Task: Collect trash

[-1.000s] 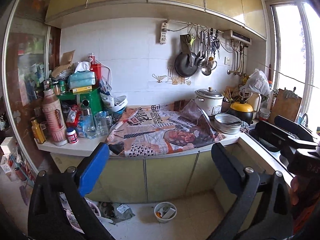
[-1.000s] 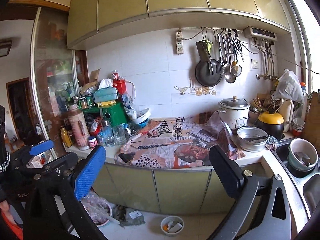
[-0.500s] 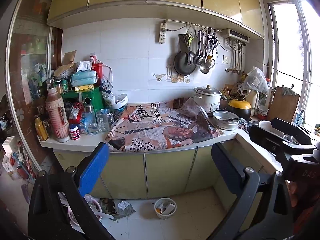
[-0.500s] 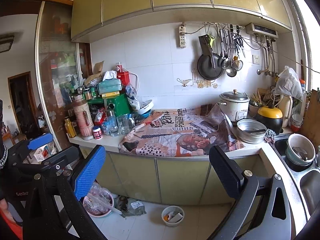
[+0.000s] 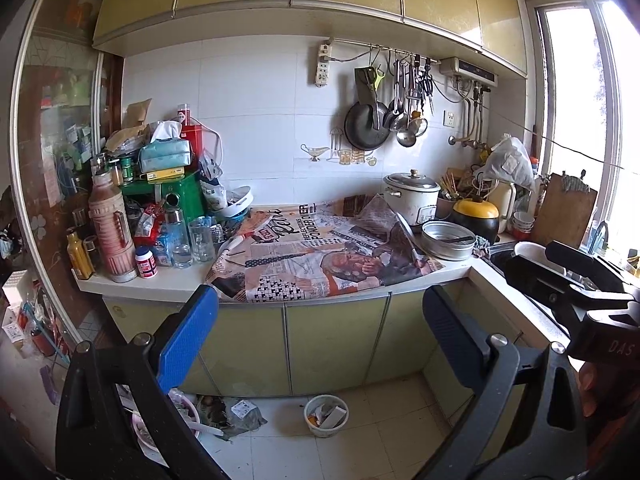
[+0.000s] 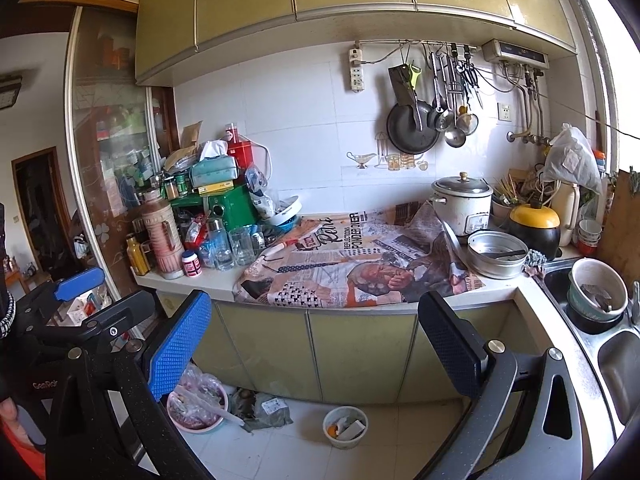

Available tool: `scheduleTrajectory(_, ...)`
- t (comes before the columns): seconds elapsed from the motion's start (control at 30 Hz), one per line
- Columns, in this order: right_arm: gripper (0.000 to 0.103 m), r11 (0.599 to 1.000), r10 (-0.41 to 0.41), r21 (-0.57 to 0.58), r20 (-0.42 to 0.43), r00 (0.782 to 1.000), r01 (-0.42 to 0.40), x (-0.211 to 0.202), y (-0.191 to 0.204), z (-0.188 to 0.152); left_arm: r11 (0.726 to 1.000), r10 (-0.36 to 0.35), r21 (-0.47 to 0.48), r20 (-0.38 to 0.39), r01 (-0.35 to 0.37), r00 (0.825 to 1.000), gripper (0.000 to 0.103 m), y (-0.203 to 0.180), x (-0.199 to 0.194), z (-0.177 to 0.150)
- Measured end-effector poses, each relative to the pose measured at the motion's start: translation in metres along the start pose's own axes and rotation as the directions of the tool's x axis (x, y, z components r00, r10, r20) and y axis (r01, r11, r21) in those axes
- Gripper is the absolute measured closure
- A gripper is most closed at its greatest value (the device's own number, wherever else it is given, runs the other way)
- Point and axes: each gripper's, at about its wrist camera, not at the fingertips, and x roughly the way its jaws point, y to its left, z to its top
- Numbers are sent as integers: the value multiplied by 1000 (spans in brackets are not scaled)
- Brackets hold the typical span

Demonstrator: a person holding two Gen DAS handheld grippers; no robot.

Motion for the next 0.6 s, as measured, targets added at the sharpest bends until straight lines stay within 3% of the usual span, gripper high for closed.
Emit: scheduleTrajectory(0.6,0,1000,11,12,-5,1000,-11,-2,-5,2,998,-37,-47,1,37,999,1,0,4,8)
